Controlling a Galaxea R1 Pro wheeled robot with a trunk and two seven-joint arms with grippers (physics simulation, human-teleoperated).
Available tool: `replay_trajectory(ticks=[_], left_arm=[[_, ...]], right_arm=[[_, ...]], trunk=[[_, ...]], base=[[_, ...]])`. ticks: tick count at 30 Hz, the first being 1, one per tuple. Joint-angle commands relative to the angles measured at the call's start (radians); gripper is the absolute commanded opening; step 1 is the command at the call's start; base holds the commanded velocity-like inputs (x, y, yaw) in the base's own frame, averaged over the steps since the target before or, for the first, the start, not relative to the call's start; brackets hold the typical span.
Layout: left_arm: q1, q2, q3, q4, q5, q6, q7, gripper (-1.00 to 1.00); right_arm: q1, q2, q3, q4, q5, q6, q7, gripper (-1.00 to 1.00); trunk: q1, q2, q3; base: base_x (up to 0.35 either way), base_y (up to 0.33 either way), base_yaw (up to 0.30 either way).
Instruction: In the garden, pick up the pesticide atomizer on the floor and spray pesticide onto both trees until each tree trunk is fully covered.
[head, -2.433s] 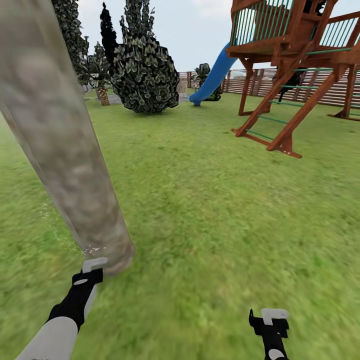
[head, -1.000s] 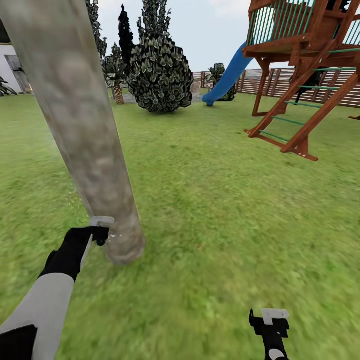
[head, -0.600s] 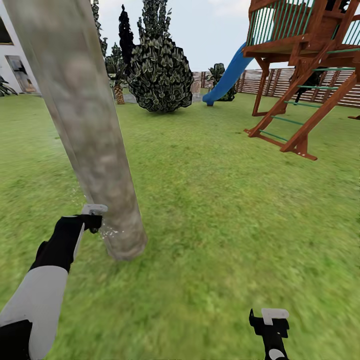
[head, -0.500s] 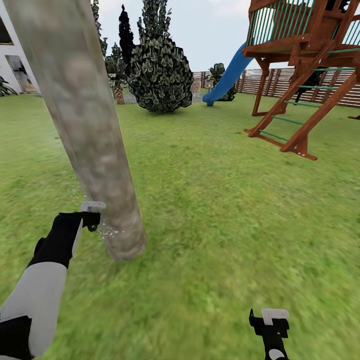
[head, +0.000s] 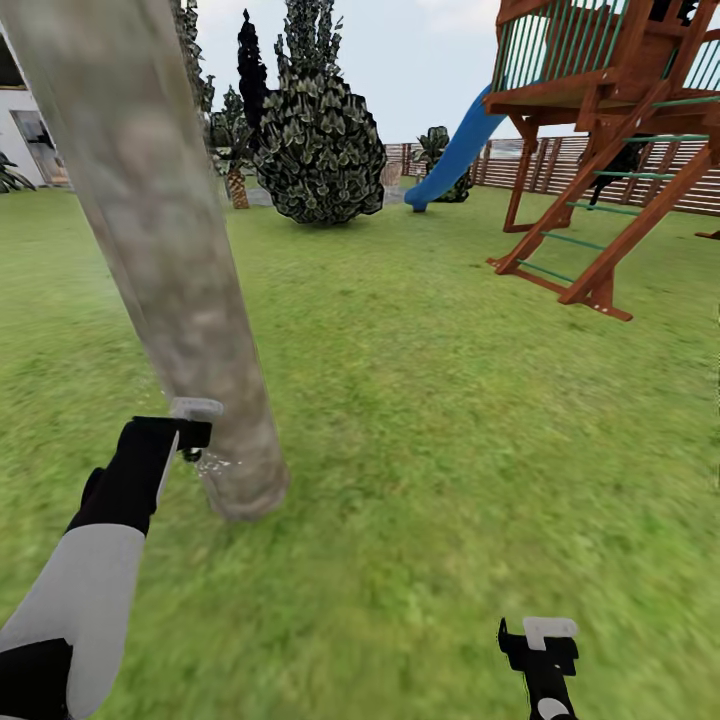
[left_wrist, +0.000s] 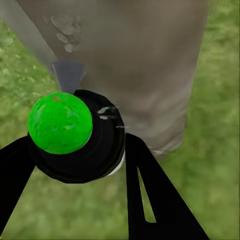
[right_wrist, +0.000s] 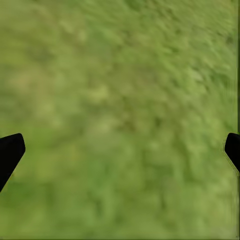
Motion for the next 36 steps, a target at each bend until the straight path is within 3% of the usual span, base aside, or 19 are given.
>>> replay_trajectory(ticks=[1, 10, 22, 25, 29, 32, 36], left_arm=[[0.000, -0.001, -0.001, -0.001, 0.037, -0.085, -0.001, -1.00], [0.000, 0.001, -0.001, -0.001, 0.034, -0.086, 0.000, -1.00], [0.011, 0.001, 0.002, 0.018, 0.030, -0.089, 0.019, -1.00], [0.012, -0.005, 0.001, 0.044, 0.034, -0.090, 0.082, -1.00], [0.047, -0.007, 0.002, 0.048, 0.036, -0.097, 0.094, -1.00], [0.084, -0.007, 0.058, 0.047, 0.035, -0.099, 0.095, -1.00], [0.139, -0.009, 0.075, 0.048, 0.035, -0.101, 0.096, -1.00]], right_arm=[[0.000, 0.000, 0.000, 0.000, 0.000, 0.000, 0.000, 1.00], [0.000, 0.000, 0.000, 0.000, -0.001, 0.000, 0.000, 1.00], [0.000, 0.000, 0.000, 0.000, -0.001, 0.000, 0.000, 1.00], [0.000, 0.001, 0.000, 0.000, -0.002, 0.000, 0.000, 1.00], [0.000, 0.001, 0.000, 0.000, -0.002, 0.000, 0.000, 1.00], [0.000, 0.002, 0.001, 0.000, -0.001, 0.000, 0.000, 1.00], [0.000, 0.002, 0.001, 0.000, 0.000, 0.000, 0.000, 1.00]], trunk=[[0.000, 0.000, 0.000], [0.000, 0.000, 0.000], [0.000, 0.000, 0.000], [0.000, 0.000, 0.000], [0.000, 0.000, 0.000], [0.000, 0.000, 0.000], [0.000, 0.000, 0.000]], base=[[0.000, -0.266, 0.000], [-0.105, -0.267, 0.005], [0.029, -0.268, 0.222], [0.237, -0.189, 0.014], [0.256, -0.139, 0.031], [0.034, -0.020, 0.247], [0.003, -0.002, 0.275]])
